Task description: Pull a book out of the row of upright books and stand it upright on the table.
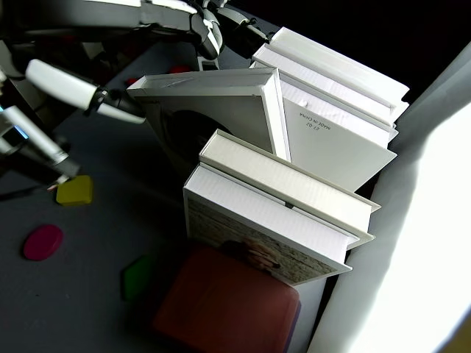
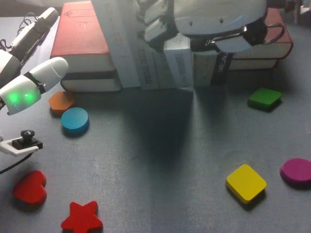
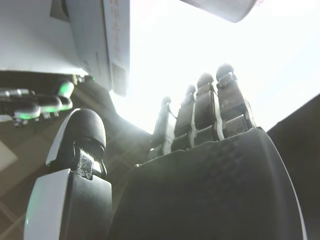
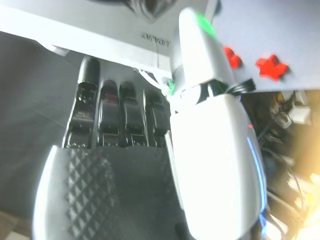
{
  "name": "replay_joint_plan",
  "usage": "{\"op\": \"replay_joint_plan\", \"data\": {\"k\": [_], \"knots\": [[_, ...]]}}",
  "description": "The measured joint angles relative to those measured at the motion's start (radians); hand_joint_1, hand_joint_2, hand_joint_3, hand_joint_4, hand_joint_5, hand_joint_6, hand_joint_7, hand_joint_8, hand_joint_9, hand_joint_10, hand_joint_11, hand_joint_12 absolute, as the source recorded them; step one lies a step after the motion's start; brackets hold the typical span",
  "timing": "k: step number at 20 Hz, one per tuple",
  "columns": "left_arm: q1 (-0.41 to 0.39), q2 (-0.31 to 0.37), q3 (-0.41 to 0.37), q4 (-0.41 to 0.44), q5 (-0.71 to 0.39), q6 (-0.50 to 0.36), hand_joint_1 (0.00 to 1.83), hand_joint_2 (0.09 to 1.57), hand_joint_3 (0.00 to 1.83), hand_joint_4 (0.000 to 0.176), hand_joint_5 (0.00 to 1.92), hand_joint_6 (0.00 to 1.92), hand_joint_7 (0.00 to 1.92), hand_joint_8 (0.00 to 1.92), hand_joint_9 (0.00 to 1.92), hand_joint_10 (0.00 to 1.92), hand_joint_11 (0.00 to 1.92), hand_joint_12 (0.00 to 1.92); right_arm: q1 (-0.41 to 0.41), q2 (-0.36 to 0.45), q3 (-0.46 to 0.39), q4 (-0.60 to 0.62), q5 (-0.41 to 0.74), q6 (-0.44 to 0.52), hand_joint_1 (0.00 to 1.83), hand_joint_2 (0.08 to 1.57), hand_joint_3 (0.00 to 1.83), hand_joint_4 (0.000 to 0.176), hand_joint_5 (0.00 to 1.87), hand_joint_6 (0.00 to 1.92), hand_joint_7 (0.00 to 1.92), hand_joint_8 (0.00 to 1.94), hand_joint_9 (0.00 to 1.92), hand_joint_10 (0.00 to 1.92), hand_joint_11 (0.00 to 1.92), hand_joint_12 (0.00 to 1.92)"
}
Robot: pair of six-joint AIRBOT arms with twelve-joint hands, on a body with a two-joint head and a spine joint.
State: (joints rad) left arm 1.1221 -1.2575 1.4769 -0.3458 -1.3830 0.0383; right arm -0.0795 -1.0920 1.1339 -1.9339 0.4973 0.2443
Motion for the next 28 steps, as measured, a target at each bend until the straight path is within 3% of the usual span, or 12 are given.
{"op": "replay_joint_plan", "data": {"k": [2, 4, 7, 10, 13, 14, 18, 19, 20, 21, 23, 28], "knots": [[0.000, -0.001, 0.000, -0.002, -0.001, 0.000, 0.30, 1.33, 0.00, 0.093, 0.02, 0.00, 0.00, 0.00, 0.00, 0.00, 0.00, 0.00, 0.000, -0.004, 0.002, -0.003, 0.019, -0.009, 1.24, 1.17, 0.00, 0.000, 0.93, 0.88, 0.86, 1.45, 0.49, 1.82, 0.32, 1.92], [0.000, -0.011, 0.007, -0.001, -0.003, -0.003, 0.31, 1.33, 0.00, 0.078, 0.03, 0.00, 0.00, 0.00, 0.00, 0.00, 0.00, 0.00, 0.001, -0.007, 0.005, 0.002, 0.025, -0.012, 1.23, 1.17, 0.00, 0.000, 0.98, 0.82, 0.80, 1.50, 0.37, 1.82, 0.28, 1.92], [0.000, -0.011, 0.007, 0.002, -0.002, -0.002, 0.34, 1.33, 0.00, 0.076, 0.04, 0.00, 0.00, 0.00, 0.00, 0.00, 0.00, 0.00, 0.003, -0.006, 0.005, 0.016, 0.044, -0.013, 1.24, 1.15, 0.00, 0.000, 1.06, 0.74, 0.81, 1.46, 0.36, 1.73, 0.14, 1.92], [0.000, -0.011, 0.007, -0.003, -0.001, -0.003, 0.36, 1.34, 0.00, 0.073, 0.03, 0.00, 0.00, 0.00, 0.00, 0.00, 0.00, 0.00, 0.019, 0.028, -0.019, 0.035, 0.072, -0.011, 1.22, 1.18, 0.01, 0.000, 1.00, 0.90, 0.72, 1.53, 0.26, 1.72, 0.05, 1.92], [0.000, -0.011, 0.007, -0.002, -0.002, -0.003, 0.37, 1.35, 0.00, 0.066, 0.02, 0.00, 0.00, 0.00, 0.00, 0.00, 0.00, 0.00, 0.037, 0.061, -0.036, 0.060, 0.105, -0.012, 1.21, 1.19, 0.00, 0.000, 0.98, 1.10, 0.70, 1.39, 0.27, 1.67, 0.00, 1.92], [0.000, -0.011, 0.007, -0.003, -0.001, -0.002, 0.36, 1.35, 0.00, 0.078, 0.02, 0.00, 0.00, 0.00, 0.00, 0.00, 0.00, 0.00, 0.040, 0.069, -0.038, 0.073, 0.115, -0.012, 1.21, 1.18, 0.00, 0.000, 0.99, 1.00, 0.73, 1.43, 0.35, 1.72, 0.13, 1.92], [0.000, -0.011, 0.008, -0.006, -0.001, -0.002, 0.34, 1.34, 0.00, 0.106, 0.00, 0.00, 0.00, 0.00, 0.00, 0.00, 0.00, 0.00, 0.052, 0.105, -0.049, 0.116, 0.157, -0.013, 1.23, 1.17, 0.00, 0.000, 1.03, 0.84, 0.76, 1.49, 0.35, 1.81, 0.21, 1.92], [0.000, -0.011, 0.008, -0.006, -0.001, -0.003, 0.36, 1.33, 0.00, 0.101, 0.01, 0.00, 0.00, 0.00, 0.00, 0.00, 0.00, 0.00, 0.052, 0.111, -0.049, 0.128, 0.169, -0.014, 1.23, 1.16, 0.00, 0.000, 1.05, 0.85, 0.77, 1.45, 0.35, 1.80, 0.15, 1.92], [0.000, -0.011, 0.011, -0.003, -0.001, -0.003, 0.36, 1.33, 0.00, 0.110, 0.01, 0.00, 0.00, 0.00, 0.00, 0.00, 0.00, 0.00, 0.052, 0.116, -0.049, 0.137, 0.179, -0.016, 1.19, 1.24, 0.01, 0.000, 0.92, 1.01, 0.58, 1.67, 0.20, 1.90, 0.30, 1.92], [0.000, -0.012, 0.015, -0.003, -0.002, -0.003, 0.37, 1.34, 0.00, 0.124, 0.00, 0.00, 0.00, 0.00, 0.00, 0.00, 0.00, 0.00, 0.052, 0.119, -0.049, 0.143, 0.186, -0.017, 1.20, 1.24, 0.00, 0.000, 0.91, 1.03, 0.60, 1.65, 0.17, 1.92, 0.34, 1.92], [0.000, -0.013, 0.020, -0.009, -0.001, -0.003, 0.43, 1.34, 0.00, 0.080, 0.02, 0.01, 0.00, 0.00, 0.00, 0.00, 0.00, 0.00, 0.054, 0.125, -0.049, 0.158, 0.202, -0.023, 1.20, 1.25, 0.00, 0.000, 0.85, 1.03, 0.62, 1.70, 0.16, 1.92, 0.36, 1.92], [0.000, -0.019, 0.033, -0.006, 0.006, -0.002, 0.32, 1.29, 0.00, 0.073, 0.05, 0.01, 0.00, 0.00, 0.00, 0.00, 0.00, 0.00, 0.050, 0.157, -0.059, 0.232, 0.259, -0.027, 1.20, 1.23, 0.00, 0.000, 0.92, 1.03, 0.61, 1.63, 0.16, 1.92, 0.35, 1.92]]}}
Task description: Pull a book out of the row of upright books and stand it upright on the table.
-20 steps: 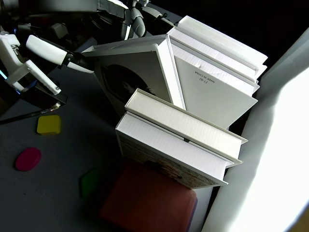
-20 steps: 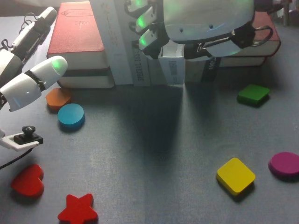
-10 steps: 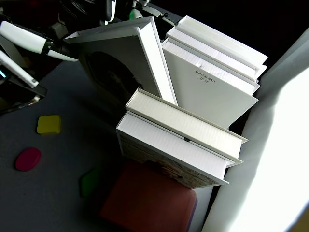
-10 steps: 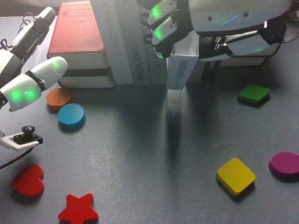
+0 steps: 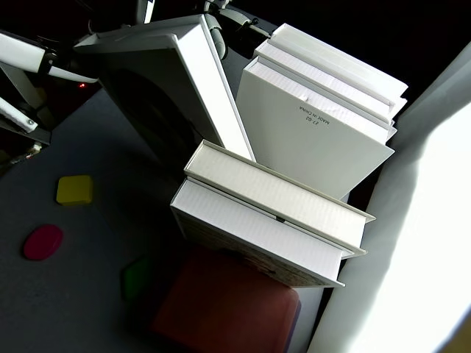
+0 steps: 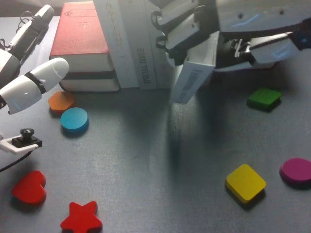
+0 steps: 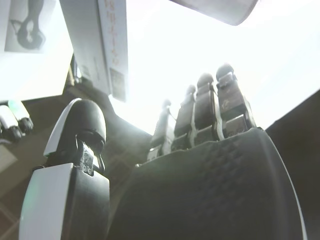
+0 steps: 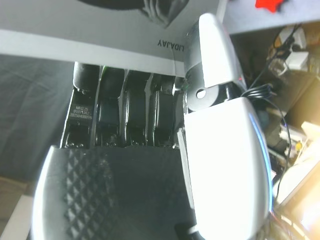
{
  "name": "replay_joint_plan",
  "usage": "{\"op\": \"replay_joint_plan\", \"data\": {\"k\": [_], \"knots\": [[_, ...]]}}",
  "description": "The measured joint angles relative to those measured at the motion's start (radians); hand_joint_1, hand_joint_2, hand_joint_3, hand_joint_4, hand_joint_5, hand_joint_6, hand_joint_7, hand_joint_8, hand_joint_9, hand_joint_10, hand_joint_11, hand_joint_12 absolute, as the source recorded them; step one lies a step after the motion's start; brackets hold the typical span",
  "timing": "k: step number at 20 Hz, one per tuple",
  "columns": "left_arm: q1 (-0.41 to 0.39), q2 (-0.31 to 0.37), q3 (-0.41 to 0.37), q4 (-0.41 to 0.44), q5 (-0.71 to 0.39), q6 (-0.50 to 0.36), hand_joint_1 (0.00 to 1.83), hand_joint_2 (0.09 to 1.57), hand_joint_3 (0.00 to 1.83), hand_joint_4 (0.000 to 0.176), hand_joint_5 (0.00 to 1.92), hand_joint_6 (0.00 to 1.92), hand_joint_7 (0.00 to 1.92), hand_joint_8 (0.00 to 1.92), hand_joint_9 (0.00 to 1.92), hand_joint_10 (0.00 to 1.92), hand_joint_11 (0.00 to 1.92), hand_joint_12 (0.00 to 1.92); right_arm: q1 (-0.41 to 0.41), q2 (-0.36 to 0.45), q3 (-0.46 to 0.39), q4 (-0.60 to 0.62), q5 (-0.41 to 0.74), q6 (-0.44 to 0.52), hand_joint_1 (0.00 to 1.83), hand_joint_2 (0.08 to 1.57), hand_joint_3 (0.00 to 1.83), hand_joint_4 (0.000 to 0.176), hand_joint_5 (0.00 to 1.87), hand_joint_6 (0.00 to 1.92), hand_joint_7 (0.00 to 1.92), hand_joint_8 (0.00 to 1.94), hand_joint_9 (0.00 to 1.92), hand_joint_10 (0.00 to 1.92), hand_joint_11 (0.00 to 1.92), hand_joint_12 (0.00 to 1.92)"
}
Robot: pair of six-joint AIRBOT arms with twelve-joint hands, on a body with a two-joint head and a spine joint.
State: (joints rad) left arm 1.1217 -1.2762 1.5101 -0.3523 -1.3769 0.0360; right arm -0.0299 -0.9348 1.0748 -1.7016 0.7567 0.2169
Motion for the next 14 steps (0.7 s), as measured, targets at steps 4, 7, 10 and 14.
{"op": "replay_joint_plan", "data": {"k": [4, 7, 10, 14], "knots": [[-0.003, -0.005, 0.000, 0.007, 0.002, 0.000, 0.48, 1.36, 0.01, 0.096, 0.06, 0.01, 0.00, 0.00, 0.00, 0.00, 0.00, 0.00, -0.007, 0.042, -0.017, 0.047, 0.056, 0.008, 1.20, 1.25, 0.00, 0.000, 0.85, 1.03, 0.62, 1.70, 0.16, 1.92, 0.36, 1.92], [-0.005, -0.005, 0.005, 0.007, 0.002, -0.001, 0.45, 1.35, 0.00, 0.098, 0.06, 0.00, 0.00, 0.00, 0.00, 0.00, 0.00, 0.00, -0.018, 0.069, -0.034, 0.083, 0.090, 0.011, 1.20, 1.25, 0.00, 0.000, 0.85, 1.03, 0.62, 1.70, 0.16, 1.92, 0.36, 1.92], [-0.010, -0.016, 0.015, 0.002, 0.002, -0.001, 0.47, 1.35, 0.00, 0.088, 0.07, 0.01, 0.00, 0.00, 0.00, 0.00, 0.01, 0.00, -0.030, 0.093, -0.040, 0.089, 0.118, 0.015, 1.20, 1.25, 0.00, 0.000, 0.85, 1.03, 0.62, 1.70, 0.16, 1.92, 0.36, 1.92], [-0.010, -0.018, 0.015, 0.019, 0.009, -0.004, 0.49, 1.35, 0.00, 0.082, 0.07, 0.00, 0.00, 0.00, 0.00, 0.00, 0.05, 0.03, -0.030, 0.124, -0.059, 0.126, 0.145, 0.018, 1.20, 1.24, 0.00, 0.000, 0.90, 1.04, 0.61, 1.66, 0.16, 1.92, 0.35, 1.92]]}}
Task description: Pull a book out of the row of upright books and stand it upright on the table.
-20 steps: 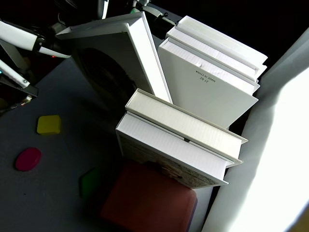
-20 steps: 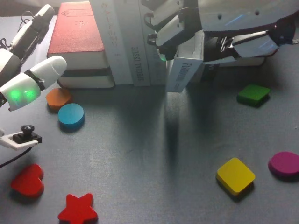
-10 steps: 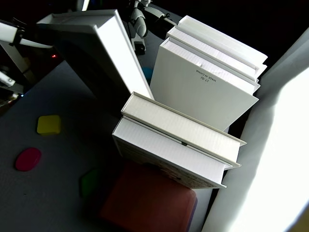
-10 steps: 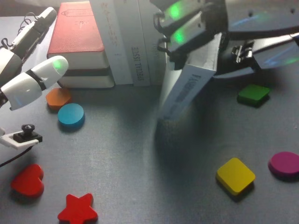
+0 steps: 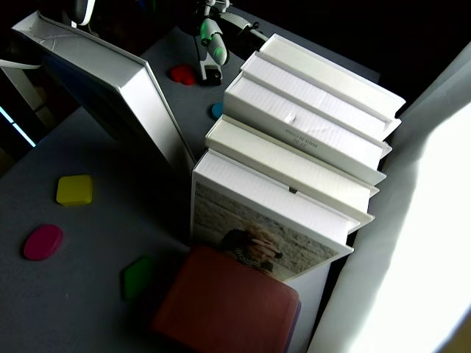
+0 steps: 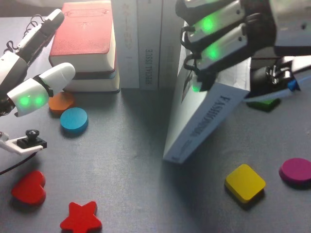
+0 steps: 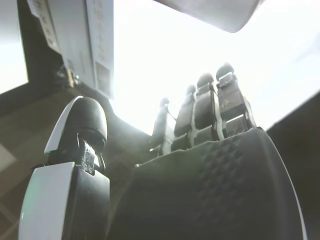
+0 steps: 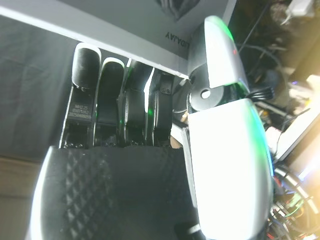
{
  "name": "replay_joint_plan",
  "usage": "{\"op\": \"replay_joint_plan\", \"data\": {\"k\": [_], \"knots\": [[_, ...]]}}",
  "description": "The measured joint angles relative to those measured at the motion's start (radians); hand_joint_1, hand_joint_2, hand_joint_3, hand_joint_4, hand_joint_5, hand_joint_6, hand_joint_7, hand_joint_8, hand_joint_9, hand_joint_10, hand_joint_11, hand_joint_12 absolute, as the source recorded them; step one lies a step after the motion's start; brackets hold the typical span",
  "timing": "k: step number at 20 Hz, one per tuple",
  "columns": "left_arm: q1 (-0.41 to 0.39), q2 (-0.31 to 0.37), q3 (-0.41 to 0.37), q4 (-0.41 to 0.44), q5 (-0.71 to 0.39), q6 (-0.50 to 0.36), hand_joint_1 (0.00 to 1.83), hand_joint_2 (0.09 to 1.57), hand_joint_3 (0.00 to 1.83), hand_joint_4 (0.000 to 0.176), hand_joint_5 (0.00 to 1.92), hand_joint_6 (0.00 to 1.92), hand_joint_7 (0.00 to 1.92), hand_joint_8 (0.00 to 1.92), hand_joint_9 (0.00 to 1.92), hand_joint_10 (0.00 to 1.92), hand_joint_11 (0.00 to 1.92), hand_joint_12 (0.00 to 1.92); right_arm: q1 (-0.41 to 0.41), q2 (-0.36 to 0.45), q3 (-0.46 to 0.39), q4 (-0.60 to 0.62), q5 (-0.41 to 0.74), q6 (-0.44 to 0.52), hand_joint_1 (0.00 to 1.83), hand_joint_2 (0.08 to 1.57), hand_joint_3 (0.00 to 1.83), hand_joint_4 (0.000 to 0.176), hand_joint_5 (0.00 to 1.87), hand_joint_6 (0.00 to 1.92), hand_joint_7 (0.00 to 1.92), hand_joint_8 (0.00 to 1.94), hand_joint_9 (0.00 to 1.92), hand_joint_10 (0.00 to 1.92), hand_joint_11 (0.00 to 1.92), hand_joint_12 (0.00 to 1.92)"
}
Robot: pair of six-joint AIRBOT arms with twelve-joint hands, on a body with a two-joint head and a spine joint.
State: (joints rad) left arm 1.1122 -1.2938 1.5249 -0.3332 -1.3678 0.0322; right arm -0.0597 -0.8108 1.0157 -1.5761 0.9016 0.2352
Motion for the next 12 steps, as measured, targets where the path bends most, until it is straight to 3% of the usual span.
{"op": "replay_joint_plan", "data": {"k": [2, 4, 5, 6, 7, 8, 9, 10, 11, 12], "knots": [[0.000, 0.000, 0.001, -0.007, 0.000, 0.000, 0.49, 1.35, 0.00, 0.069, 0.08, 0.01, 0.00, 0.00, 0.00, 0.00, 0.04, 0.03, 0.000, 0.000, -0.003, 0.001, 0.018, 0.001, 1.20, 1.25, 0.00, 0.000, 0.85, 1.03, 0.62, 1.70, 0.16, 1.92, 0.36, 1.92], [-0.014, -0.005, 0.008, -0.003, 0.013, 0.000, 0.48, 1.34, 0.00, 0.073, 0.07, 0.01, 0.00, 0.00, 0.00, 0.00, 0.01, 0.13, 0.001, -0.023, 0.017, -0.008, -0.006, 0.005, 1.20, 1.23, 0.00, 0.000, 0.92, 1.03, 0.61, 1.63, 0.16, 1.92, 0.35, 1.92], [-0.024, -0.007, 0.009, -0.005, 0.018, -0.001, 0.44, 1.34, 0.00, 0.075, 0.06, 0.00, 0.00, 0.00, 0.00, 0.00, 0.00, 0.11, -0.008, -0.055, 0.048, -0.004, -0.029, 0.017, 1.20, 1.25, 0.00, 0.000, 0.85, 1.03, 0.62, 1.70, 0.16, 1.92, 0.36, 1.92], [-0.024, -0.007, 0.013, 0.004, 0.019, -0.002, 0.41, 1.34, 0.00, 0.083, 0.05, 0.00, 0.00, 0.00, 0.00, 0.00, 0.00, 0.04, -0.032, -0.105, 0.100, 0.009, -0.052, 0.045, 1.20, 1.24, 0.00, 0.000, 0.90, 1.04, 0.61, 1.66, 0.16, 1.92, 0.35, 1.92], [-0.024, -0.010, 0.016, 0.008, 0.027, -0.006, 0.39, 1.34, 0.00, 0.091, 0.05, 0.00, 0.00, 0.00, 0.00, 0.00, 0.00, 0.01, -0.065, -0.164, 0.166, 0.010, -0.080, 0.095, 1.16, 1.27, 0.01, 0.000, 0.70, 1.32, 0.73, 1.55, 0.63, 1.70, 0.71, 1.90], [-0.024, -0.019, 0.026, 0.008, 0.032, -0.008, 0.37, 1.34, 0.00, 0.073, 0.05, 0.00, 0.00, 0.00, 0.00, 0.00, 0.00, 0.00, -0.079, -0.199, 0.211, 0.038, -0.091, 0.135, 1.13, 1.21, 0.00, 0.000, 0.80, 1.25, 0.55, 1.16, 0.30, 1.34, 0.14, 1.80], [-0.024, -0.024, 0.029, 0.003, 0.046, -0.010, 0.38, 1.33, 0.00, 0.002, 0.01, 0.00, 0.00, 0.00, 0.00, 0.00, 0.00, 0.00, -0.082, -0.231, 0.246, 0.029, -0.094, 0.174, 1.13, 1.18, 0.00, 0.000, 0.86, 1.20, 0.50, 1.12, 0.23, 1.37, 0.03, 1.90], [-0.024, -0.026, 0.034, 0.005, 0.066, -0.011, 0.36, 1.33, 0.00, 0.000, 0.00, 0.00, 0.00, 0.00, 0.00, 0.00, 0.00, 0.00, -0.082, -0.261, 0.276, 0.017, -0.096, 0.214, 1.12, 1.17, 0.00, 0.000, 0.87, 1.18, 0.50, 1.05, 0.21, 1.34, 0.00, 1.92], [-0.024, -0.026, 0.035, 0.003, 0.071, -0.011, 0.32, 1.33, 0.00, 0.030, 0.00, 0.00, 0.00, 0.00, 0.00, 0.00, 0.00, 0.00, -0.082, -0.283, 0.288, 0.008, -0.092, 0.224, 1.13, 1.17, 0.00, 0.000, 0.88, 1.17, 0.44, 1.20, 0.17, 1.48, 0.05, 1.92], [-0.024, -0.026, 0.037, 0.003, 0.074, -0.011, 0.29, 1.33, 0.00, 0.061, 0.00, 0.00, 0.00, 0.00, 0.00, 0.00, 0.01, 0.01, -0.082, -0.299, 0.298, 0.000, -0.091, 0.239, 1.09, 1.24, 0.01, 0.000, 0.74, 1.35, 0.37, 1.04, 0.11, 1.35, 0.01, 1.89]]}}
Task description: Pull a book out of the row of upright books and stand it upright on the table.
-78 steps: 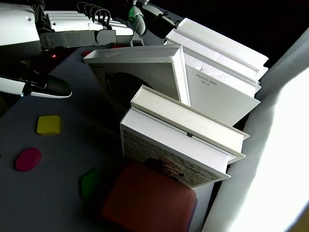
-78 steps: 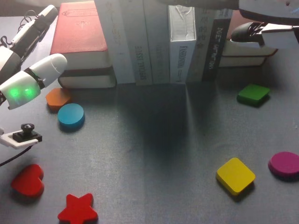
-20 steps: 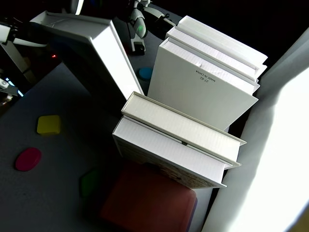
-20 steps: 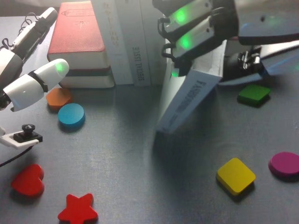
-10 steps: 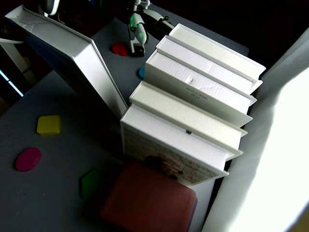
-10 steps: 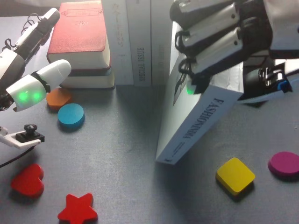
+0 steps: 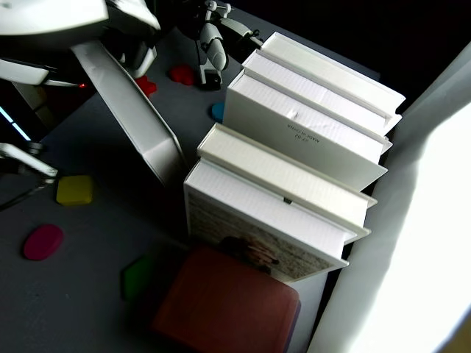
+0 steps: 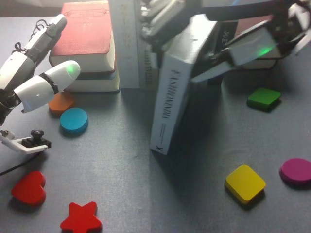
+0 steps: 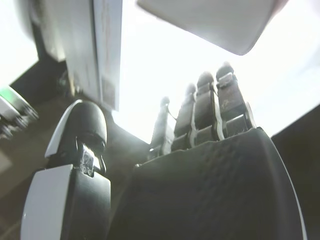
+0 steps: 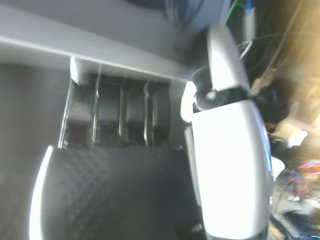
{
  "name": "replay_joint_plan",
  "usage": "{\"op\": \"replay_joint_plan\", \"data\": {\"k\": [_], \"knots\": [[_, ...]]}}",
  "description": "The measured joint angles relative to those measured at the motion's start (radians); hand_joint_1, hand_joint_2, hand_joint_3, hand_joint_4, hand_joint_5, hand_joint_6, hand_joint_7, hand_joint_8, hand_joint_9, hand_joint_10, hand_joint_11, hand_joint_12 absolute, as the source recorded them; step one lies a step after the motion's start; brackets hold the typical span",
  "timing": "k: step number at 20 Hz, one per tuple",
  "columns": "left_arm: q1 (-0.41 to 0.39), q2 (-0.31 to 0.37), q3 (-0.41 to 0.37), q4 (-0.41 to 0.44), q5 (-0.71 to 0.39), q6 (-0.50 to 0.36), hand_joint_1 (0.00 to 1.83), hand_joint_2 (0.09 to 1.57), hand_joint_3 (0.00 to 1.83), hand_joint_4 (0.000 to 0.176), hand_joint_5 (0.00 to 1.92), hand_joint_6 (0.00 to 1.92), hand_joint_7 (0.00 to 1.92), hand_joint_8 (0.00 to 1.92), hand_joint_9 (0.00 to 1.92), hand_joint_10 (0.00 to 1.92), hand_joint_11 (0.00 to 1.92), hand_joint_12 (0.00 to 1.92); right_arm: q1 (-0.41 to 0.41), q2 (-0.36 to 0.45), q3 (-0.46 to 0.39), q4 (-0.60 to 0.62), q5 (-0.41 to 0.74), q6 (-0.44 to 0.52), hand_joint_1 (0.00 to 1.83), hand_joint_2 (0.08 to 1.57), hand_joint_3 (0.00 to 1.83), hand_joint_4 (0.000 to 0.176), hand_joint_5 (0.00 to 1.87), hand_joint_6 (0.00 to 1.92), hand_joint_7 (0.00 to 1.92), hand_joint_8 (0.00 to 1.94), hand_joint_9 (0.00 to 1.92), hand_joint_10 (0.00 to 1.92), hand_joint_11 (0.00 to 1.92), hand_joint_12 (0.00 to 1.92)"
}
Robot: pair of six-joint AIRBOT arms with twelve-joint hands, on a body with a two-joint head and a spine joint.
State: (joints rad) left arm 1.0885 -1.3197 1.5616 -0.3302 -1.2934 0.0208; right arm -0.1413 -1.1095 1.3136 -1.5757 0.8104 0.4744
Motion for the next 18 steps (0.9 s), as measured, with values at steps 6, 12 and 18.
{"op": "replay_joint_plan", "data": {"k": [6, 12, 18], "knots": [[0.000, -0.010, 0.010, 0.000, 0.002, 0.000, 0.36, 1.36, 0.00, 0.079, 0.05, 0.01, 0.00, 0.00, 0.00, 0.00, 0.00, 0.59, 0.004, -0.056, 0.059, -0.047, 0.008, 0.038, 1.02, 1.03, 0.00, 0.000, 0.06, 0.72, 0.18, 0.94, 0.17, 1.48, 0.02, 1.89], [-0.013, -0.013, 0.021, -0.001, 0.000, -0.001, 0.33, 1.36, 0.00, 0.070, 0.07, 0.00, 0.00, 0.00, 0.00, 0.00, 0.00, 0.56, -0.003, -0.077, 0.086, -0.113, -0.003, 0.043, 0.96, 0.88, 0.00, 0.107, 0.00, 0.00, 0.00, 0.00, 0.00, 0.05, 0.00, 0.96], [-0.027, -0.024, 0.028, 0.029, 0.020, -0.011, 0.37, 1.35, 0.00, 0.064, 0.09, 0.00, 0.00, 0.00, 0.00, 0.00, 0.00, 0.02, -0.003, -0.123, 0.137, -0.127, 0.002, 0.086, 0.57, 0.93, 0.00, 0.000, 0.00, 0.00, 0.00, 0.00, 0.00, 0.00, 0.00, 0.00]]}}
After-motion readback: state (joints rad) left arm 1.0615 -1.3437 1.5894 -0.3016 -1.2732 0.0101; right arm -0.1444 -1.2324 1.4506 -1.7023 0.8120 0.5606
